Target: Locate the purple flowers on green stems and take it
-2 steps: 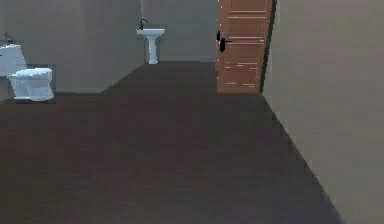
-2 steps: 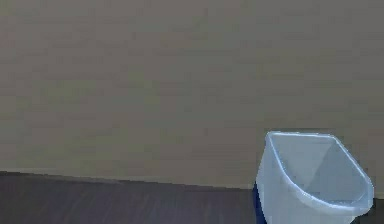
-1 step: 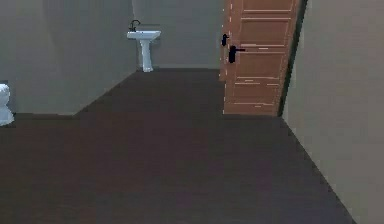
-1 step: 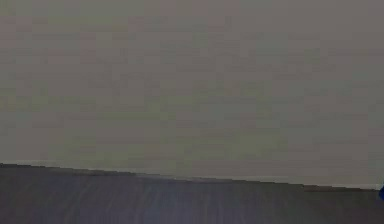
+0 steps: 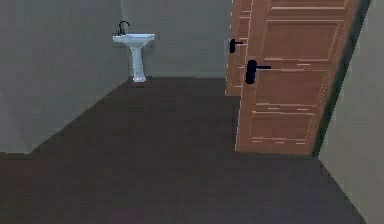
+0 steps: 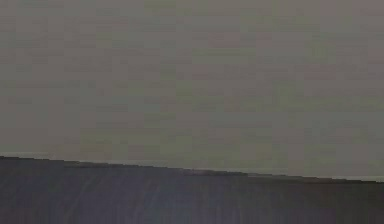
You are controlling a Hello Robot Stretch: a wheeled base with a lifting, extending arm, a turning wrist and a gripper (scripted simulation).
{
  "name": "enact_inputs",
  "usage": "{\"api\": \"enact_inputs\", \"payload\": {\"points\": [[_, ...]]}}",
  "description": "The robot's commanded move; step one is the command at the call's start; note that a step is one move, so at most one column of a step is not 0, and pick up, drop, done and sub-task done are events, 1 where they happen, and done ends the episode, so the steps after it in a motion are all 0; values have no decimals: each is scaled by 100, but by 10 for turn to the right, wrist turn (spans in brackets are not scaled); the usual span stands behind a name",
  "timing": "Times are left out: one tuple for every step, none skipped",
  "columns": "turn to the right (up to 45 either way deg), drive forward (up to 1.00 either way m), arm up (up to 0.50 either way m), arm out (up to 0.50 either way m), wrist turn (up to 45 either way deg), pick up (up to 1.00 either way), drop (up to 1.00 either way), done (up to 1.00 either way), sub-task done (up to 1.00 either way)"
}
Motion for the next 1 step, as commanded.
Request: {"api": "enact_inputs", "payload": {"points": [[0,100,0,0,0,0,0,0,0]]}}
